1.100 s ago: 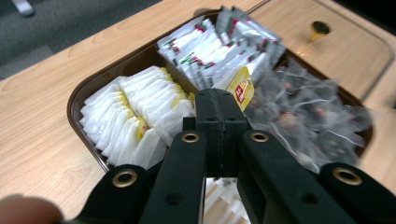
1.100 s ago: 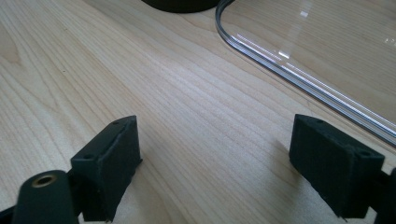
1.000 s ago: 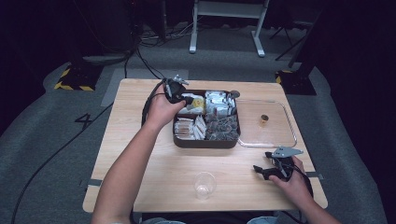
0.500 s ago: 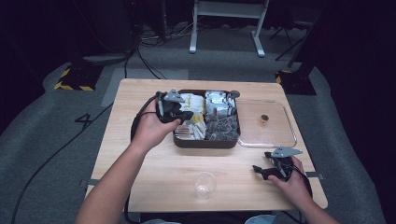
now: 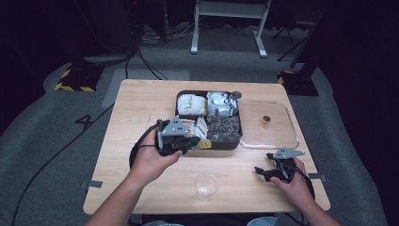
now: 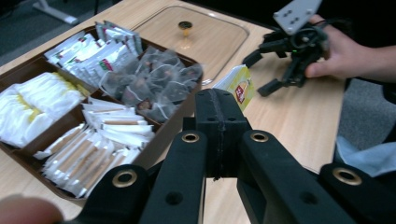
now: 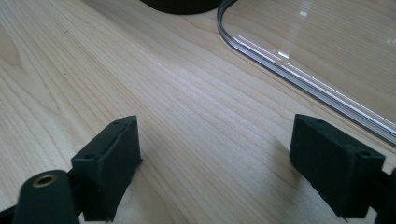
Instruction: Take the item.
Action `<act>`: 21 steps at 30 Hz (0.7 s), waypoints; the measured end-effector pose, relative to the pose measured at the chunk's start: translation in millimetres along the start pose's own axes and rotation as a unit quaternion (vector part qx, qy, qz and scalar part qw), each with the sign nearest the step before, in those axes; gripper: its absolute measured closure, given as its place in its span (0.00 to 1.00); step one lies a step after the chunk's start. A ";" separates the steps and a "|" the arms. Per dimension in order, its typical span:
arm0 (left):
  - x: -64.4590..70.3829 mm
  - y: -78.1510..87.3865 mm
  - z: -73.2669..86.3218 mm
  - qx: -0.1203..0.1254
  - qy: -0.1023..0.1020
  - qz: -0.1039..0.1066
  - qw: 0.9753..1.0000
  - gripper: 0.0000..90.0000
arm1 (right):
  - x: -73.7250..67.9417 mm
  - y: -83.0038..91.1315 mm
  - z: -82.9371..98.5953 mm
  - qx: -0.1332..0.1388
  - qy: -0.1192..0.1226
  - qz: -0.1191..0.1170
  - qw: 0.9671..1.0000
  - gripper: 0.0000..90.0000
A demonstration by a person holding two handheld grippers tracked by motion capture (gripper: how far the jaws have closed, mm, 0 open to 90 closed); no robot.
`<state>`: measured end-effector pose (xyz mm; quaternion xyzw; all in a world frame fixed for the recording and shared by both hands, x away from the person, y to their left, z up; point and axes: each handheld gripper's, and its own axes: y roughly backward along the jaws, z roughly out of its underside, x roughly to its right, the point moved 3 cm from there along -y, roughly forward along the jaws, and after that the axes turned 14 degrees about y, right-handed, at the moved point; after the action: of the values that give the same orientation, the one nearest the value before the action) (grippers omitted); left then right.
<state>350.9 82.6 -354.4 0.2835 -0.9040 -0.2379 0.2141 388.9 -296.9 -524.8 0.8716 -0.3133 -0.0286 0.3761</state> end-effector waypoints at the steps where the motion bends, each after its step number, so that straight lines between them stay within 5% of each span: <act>1: 1.8 1.8 2.5 0.004 -0.003 0.001 1.000 1.00 | 0.0 0.0 0.0 0.000 0.000 0.000 1.000 0.18; 9: 16.4 9.8 25.4 0.015 -0.011 0.028 0.999 1.00 | 0.0 0.0 0.0 0.000 0.000 0.000 1.000 0.18; 21: 36.6 -8.7 41.7 -0.007 -0.024 0.057 0.998 1.00 | 0.0 0.0 0.0 0.000 0.000 0.000 1.000 0.18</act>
<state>305.4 66.7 -383.1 0.2236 -0.9219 -0.2388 0.2075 388.9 -296.8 -524.7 0.8716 -0.3134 -0.0290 0.3759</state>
